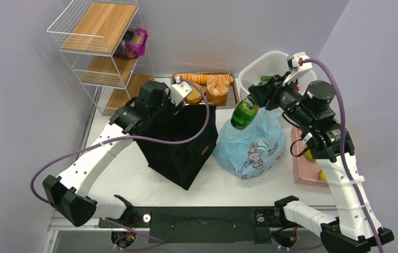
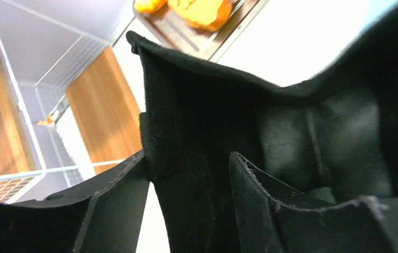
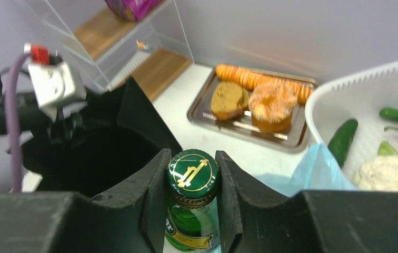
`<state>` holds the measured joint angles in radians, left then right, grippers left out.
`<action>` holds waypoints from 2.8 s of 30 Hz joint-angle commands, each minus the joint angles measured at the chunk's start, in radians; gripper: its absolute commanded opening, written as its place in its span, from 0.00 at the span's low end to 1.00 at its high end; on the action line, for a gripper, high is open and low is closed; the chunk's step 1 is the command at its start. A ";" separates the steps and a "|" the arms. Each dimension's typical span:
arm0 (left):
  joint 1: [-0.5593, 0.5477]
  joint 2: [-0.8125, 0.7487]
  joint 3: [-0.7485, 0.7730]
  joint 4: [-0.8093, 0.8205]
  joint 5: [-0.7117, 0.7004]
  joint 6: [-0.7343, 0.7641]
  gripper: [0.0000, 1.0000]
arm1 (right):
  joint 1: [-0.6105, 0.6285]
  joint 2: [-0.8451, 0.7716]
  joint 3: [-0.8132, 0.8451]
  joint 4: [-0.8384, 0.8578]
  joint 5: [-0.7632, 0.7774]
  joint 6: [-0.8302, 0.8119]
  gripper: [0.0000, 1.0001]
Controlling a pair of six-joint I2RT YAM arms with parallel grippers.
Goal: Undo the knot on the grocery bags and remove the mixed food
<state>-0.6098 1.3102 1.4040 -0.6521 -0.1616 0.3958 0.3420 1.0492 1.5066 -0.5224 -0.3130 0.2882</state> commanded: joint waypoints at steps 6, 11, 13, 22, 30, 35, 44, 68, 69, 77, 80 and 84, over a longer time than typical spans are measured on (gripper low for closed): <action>0.117 0.116 0.103 0.040 -0.139 -0.029 0.10 | 0.130 -0.064 -0.220 0.125 -0.045 -0.160 0.00; 0.216 0.147 0.149 0.092 -0.136 0.011 0.00 | 0.244 -0.068 -0.338 0.237 -0.031 -0.187 0.00; 0.258 0.167 0.163 0.114 -0.131 0.037 0.00 | 0.284 -0.057 -0.379 0.289 -0.008 -0.194 0.00; 0.336 0.139 0.297 0.062 0.069 -0.023 0.67 | 0.414 0.024 -0.533 0.614 0.102 -0.228 0.00; 0.416 -0.030 0.316 0.113 0.496 -0.285 0.70 | 0.508 0.102 -0.687 0.951 0.233 -0.313 0.00; 0.414 -0.096 0.284 0.006 0.788 -0.288 0.70 | 0.514 0.157 -0.744 1.039 0.241 -0.337 0.00; 0.374 -0.173 0.128 -0.021 0.881 -0.257 0.70 | 0.524 0.209 -0.833 1.134 0.201 -0.349 0.01; -0.052 -0.092 -0.121 0.131 0.850 0.052 0.55 | 0.128 -0.232 -0.657 0.434 0.209 -0.061 0.87; -0.060 -0.092 -0.157 0.193 0.847 0.028 0.54 | 0.106 -0.249 -0.661 0.420 0.202 -0.059 0.87; -0.080 -0.074 -0.529 0.865 0.755 -0.151 0.54 | -0.002 -0.320 -0.670 0.341 0.188 -0.034 0.87; -0.078 -0.071 -0.590 0.945 0.671 -0.164 0.54 | -0.004 -0.338 -0.681 0.338 0.183 -0.028 0.87; -0.077 -0.080 -0.681 1.073 0.599 -0.189 0.57 | -0.005 -0.336 -0.685 0.338 0.179 -0.014 0.87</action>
<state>-0.6819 1.2469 0.7746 0.1688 0.5270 0.2504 0.3454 0.7216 0.8246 -0.1951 -0.1165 0.2493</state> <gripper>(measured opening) 0.562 0.868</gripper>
